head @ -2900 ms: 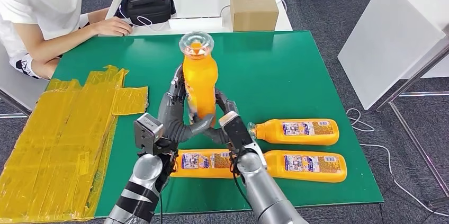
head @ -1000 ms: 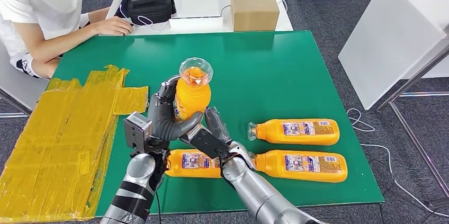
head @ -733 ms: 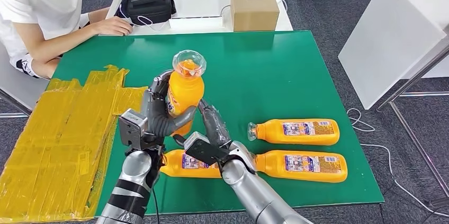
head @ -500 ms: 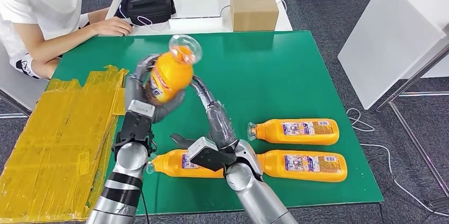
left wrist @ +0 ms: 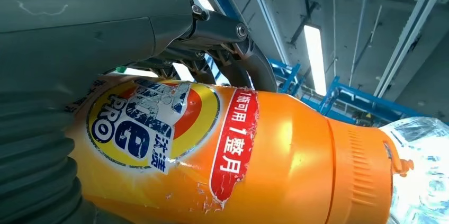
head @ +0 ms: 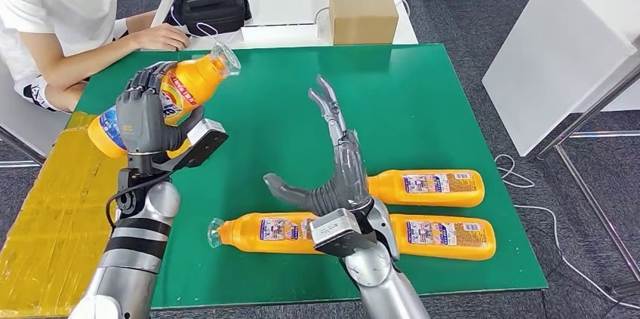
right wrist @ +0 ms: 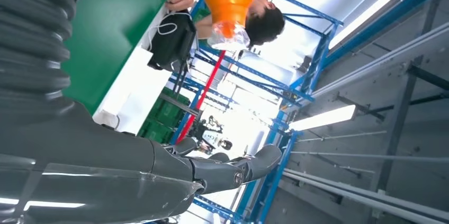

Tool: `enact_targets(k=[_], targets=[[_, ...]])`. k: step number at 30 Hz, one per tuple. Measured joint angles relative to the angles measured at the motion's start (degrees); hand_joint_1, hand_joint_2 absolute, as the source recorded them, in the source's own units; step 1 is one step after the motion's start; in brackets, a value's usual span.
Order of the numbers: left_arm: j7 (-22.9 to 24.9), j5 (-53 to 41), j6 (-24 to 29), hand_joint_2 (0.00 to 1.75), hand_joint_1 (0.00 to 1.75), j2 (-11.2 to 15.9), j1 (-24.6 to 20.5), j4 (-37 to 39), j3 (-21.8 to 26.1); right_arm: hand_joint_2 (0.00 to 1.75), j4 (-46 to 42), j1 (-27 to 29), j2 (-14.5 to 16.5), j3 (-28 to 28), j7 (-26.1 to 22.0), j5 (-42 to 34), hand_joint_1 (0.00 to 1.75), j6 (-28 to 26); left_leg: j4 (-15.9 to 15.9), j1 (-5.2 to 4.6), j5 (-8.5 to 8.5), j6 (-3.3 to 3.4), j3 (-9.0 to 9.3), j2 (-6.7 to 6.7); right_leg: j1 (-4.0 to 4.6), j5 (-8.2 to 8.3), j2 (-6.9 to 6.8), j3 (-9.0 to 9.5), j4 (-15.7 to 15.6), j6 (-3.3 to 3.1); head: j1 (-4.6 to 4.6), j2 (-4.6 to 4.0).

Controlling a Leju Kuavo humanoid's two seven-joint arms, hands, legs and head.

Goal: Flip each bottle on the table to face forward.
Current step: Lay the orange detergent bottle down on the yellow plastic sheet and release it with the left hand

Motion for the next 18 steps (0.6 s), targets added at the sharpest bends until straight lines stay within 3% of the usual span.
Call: enact_targets(k=[4, 10, 14, 18], targets=[[8.7, -16.1, 0.2, 1.75, 1.75, 2.4, -0.9, 1.2, 1.4, 1.75, -1.2, 0.4, -0.5, -0.2, -0.3, -1.0, 0.00, -2.5, 0.0, 0.00, 0.00, 0.00, -0.02, 0.01, 0.00, 0.00, 0.01, -0.01, 0.0, 0.00, 0.01, 0.00], [26.6, -20.8, 0.3, 1.75, 1.75, 13.7, -4.6, 11.8, -2.3, 1.75, -2.9, 0.9, -2.2, -0.4, -1.3, -2.6, 0.00, -5.8, 0.0, 0.05, 0.01, -0.03, 0.08, 0.26, 0.05, 0.03, 0.28, -0.10, 0.1, -0.06, -0.01, 0.00], [30.2, -20.8, 0.2, 1.75, 1.75, 19.2, -7.2, 21.4, -6.4, 1.75, -3.3, 1.1, -3.0, -0.5, -1.6, -2.7, 0.00, -6.8, 0.0, 0.09, 0.04, -0.08, 0.06, 0.19, 0.13, 0.02, 0.25, -0.10, 0.1, -0.09, 0.02, 0.00], [31.1, -20.9, -0.7, 1.75, 1.75, 21.3, -9.7, 31.8, -7.5, 1.75, -3.3, 1.1, -3.4, -0.5, -1.6, -2.9, 0.00, -7.5, 0.0, 0.06, 0.04, -0.09, 0.05, 0.25, 0.09, 0.06, 0.28, -0.13, 0.1, -0.13, 0.02, 0.00]])
